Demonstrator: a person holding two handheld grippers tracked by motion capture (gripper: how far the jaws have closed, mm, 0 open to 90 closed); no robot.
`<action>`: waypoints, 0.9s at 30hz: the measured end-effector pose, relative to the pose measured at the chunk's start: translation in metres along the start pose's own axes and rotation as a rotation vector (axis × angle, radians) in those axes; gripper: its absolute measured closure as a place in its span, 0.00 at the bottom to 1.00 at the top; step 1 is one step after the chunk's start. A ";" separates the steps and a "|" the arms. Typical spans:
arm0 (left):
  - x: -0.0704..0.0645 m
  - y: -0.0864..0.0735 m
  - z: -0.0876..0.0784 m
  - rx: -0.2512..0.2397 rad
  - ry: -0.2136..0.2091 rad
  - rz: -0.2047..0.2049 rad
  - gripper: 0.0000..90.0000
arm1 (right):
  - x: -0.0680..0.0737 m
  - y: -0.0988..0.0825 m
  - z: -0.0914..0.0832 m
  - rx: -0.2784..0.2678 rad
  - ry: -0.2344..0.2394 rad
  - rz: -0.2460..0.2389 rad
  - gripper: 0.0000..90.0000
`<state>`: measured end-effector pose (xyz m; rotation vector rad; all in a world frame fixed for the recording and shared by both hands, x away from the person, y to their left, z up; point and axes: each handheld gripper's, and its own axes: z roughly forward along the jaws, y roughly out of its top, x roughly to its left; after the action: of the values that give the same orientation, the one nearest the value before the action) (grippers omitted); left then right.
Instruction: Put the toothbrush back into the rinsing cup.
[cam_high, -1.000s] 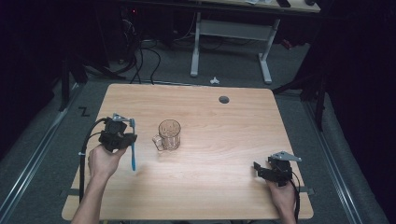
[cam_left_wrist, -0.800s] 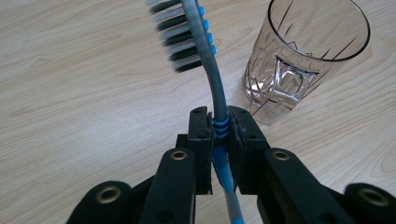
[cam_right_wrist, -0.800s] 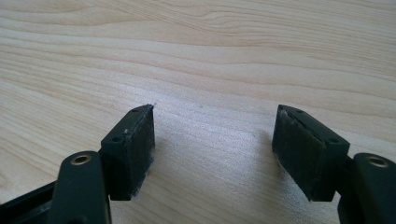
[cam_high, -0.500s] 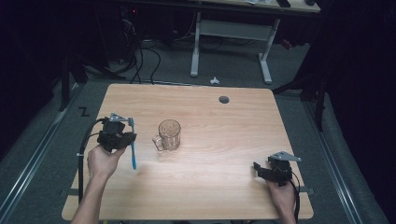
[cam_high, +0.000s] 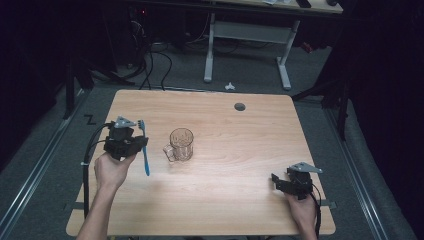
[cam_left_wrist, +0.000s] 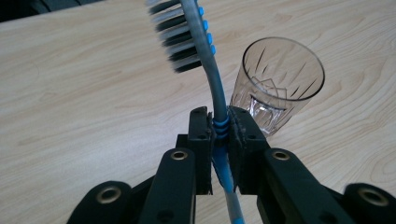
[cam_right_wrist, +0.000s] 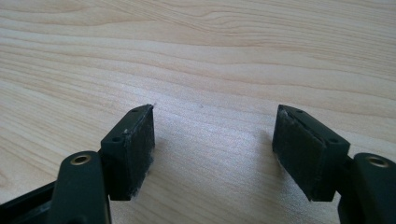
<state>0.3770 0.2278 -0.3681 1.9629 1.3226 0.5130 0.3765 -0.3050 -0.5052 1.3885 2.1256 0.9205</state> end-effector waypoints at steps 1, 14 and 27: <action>-0.002 0.002 -0.001 -0.014 -0.002 0.002 0.89 | 0.000 0.000 0.000 0.000 0.000 0.001 0.33; -0.010 0.013 -0.003 -0.073 -0.006 0.022 0.89 | -0.001 0.000 0.000 -0.001 0.003 0.001 0.33; -0.017 0.027 0.000 -0.124 -0.009 0.037 0.89 | 0.000 0.000 0.000 -0.001 0.003 0.002 0.33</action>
<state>0.3877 0.2064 -0.3471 1.8886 1.2218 0.5889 0.3765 -0.3054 -0.5052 1.3898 2.1262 0.9246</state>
